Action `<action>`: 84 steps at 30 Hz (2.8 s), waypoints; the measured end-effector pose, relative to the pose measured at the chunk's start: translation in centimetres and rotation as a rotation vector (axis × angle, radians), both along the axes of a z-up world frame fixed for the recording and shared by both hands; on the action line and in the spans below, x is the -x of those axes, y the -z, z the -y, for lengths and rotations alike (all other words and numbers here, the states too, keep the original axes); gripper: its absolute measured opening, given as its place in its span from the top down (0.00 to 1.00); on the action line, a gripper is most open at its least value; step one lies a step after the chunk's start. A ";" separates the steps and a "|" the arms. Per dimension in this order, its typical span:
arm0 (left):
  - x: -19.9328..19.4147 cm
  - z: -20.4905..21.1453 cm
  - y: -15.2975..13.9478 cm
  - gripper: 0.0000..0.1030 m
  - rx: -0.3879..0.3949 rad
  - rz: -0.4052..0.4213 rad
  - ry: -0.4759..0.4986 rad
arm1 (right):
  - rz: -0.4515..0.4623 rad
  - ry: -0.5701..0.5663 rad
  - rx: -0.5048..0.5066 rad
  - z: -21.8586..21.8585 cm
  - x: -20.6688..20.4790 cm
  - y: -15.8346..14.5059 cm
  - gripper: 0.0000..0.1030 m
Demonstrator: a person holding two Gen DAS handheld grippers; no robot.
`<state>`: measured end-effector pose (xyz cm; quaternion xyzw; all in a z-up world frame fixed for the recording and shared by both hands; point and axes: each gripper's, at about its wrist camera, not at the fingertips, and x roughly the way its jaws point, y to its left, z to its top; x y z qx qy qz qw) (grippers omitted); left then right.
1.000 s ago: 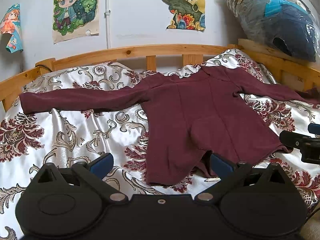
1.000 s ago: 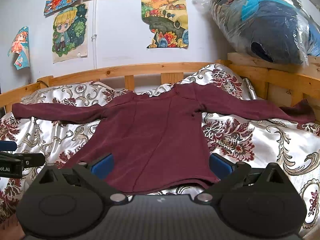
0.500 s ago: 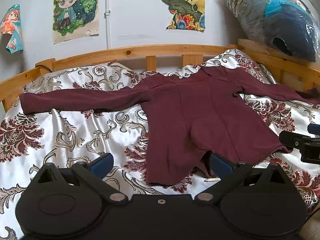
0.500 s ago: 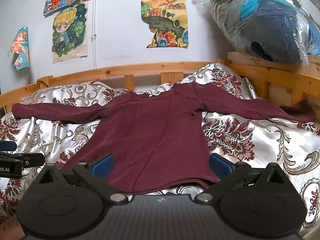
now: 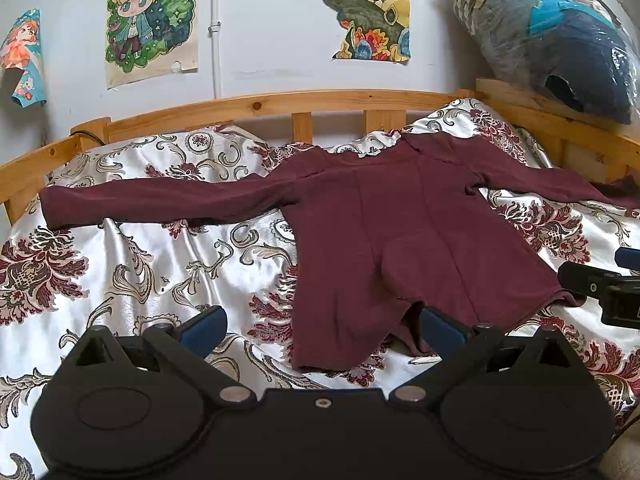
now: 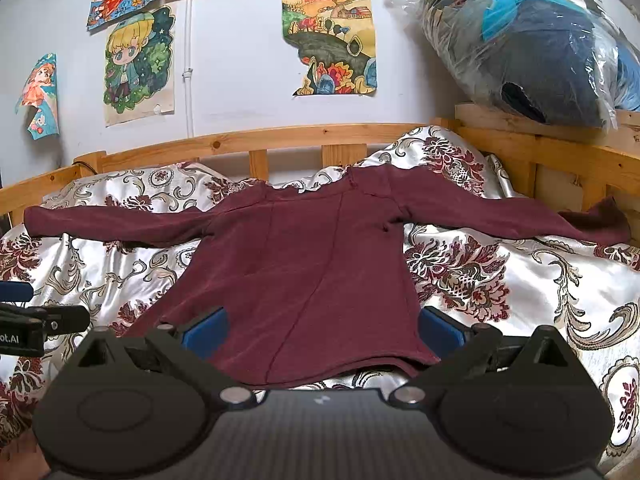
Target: Fold small clothes
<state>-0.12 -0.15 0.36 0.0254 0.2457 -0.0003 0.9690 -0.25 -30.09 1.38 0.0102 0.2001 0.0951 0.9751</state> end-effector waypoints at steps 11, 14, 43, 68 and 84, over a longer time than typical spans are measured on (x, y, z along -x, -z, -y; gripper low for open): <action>0.0 0.0 0.0 0.01 -0.002 -0.005 -0.002 | 0.001 0.030 0.001 0.0 0.0 0.5 0.00; -0.2 -0.1 0.3 0.01 -0.003 -0.013 0.000 | 0.000 0.038 -0.007 0.0 0.0 0.3 0.00; -13.4 -0.1 -3.1 0.01 0.094 -0.197 -0.025 | 0.002 0.703 -0.146 25.1 -17.9 -2.6 0.00; -16.0 -2.0 -0.7 0.01 0.122 -0.258 -0.057 | -0.104 0.477 0.347 24.4 -23.5 -4.1 0.96; -14.8 -5.7 -2.9 0.01 0.144 -0.192 -0.103 | 0.142 -0.251 0.259 -2.2 -22.1 -12.5 0.97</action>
